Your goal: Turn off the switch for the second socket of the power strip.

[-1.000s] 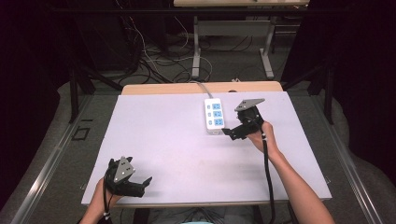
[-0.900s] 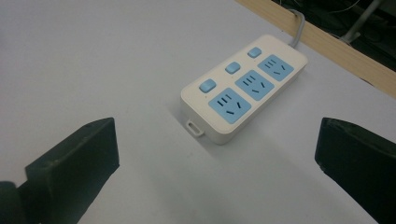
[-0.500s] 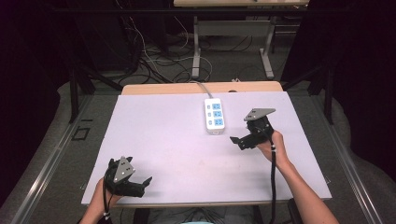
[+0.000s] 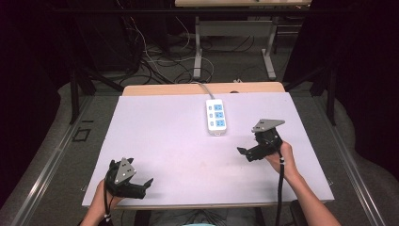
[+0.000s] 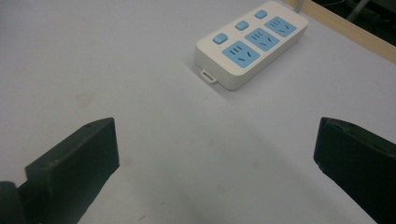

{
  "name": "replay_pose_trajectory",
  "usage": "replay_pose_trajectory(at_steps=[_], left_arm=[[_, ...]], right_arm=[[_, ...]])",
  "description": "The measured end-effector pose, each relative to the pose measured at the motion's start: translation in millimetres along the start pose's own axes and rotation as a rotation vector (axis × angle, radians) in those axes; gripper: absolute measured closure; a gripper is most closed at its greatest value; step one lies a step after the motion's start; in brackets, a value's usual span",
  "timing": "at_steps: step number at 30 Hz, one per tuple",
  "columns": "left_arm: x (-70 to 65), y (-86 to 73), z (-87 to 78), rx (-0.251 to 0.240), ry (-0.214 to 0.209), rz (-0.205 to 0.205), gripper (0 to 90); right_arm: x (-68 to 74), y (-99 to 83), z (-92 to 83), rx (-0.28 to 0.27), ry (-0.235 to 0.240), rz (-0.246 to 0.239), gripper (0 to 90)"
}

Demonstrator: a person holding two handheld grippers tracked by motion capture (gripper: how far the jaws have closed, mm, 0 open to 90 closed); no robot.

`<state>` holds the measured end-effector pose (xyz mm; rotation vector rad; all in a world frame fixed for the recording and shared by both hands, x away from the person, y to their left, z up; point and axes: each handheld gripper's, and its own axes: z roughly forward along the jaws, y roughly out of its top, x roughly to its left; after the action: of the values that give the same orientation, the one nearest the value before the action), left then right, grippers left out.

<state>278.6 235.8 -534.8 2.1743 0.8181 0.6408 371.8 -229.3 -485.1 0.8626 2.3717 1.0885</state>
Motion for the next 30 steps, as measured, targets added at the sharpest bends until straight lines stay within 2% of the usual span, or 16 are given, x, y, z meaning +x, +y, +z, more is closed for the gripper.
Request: replay_pose_trajectory(at_steps=[9, 12, 13, 16, 18, 19, 30], left_arm=[[-0.1, 0.0, 0.0, -0.001, 0.000, 0.001, 0.4], [-0.3, 0.1, 0.0, 0.002, -0.002, 0.001, 0.4], [-0.4, 0.0, 0.2, 0.001, -0.005, -0.003, 0.4], [0.0, 0.0, 0.0, 0.002, 0.001, 0.002, 0.4], [0.0, 0.0, 0.0, 0.002, 0.001, 0.002, 0.4], [-0.2, 0.0, 0.2, 0.002, -0.003, -0.001, 0.4], [-0.5, 0.1, 0.4, 0.006, -0.004, 0.000, 0.4]], right_arm=[[6.7, -15.2, -11.1, 0.003, -0.007, 0.012, 0.0], [8.8, -19.8, -12.7, -0.011, -0.013, 0.010, 0.0], [9.4, -20.8, -13.9, 0.006, -0.005, 0.012, 0.0], [11.7, -24.8, -14.6, -0.004, -0.012, 0.011, 0.0], [12.9, -26.9, -17.0, 0.012, -0.007, 0.010, 0.0], [13.6, -28.1, -17.1, 0.000, -0.015, 0.012, 0.0], [20.8, -43.5, -25.1, 0.009, -0.019, 0.011, 0.0]])
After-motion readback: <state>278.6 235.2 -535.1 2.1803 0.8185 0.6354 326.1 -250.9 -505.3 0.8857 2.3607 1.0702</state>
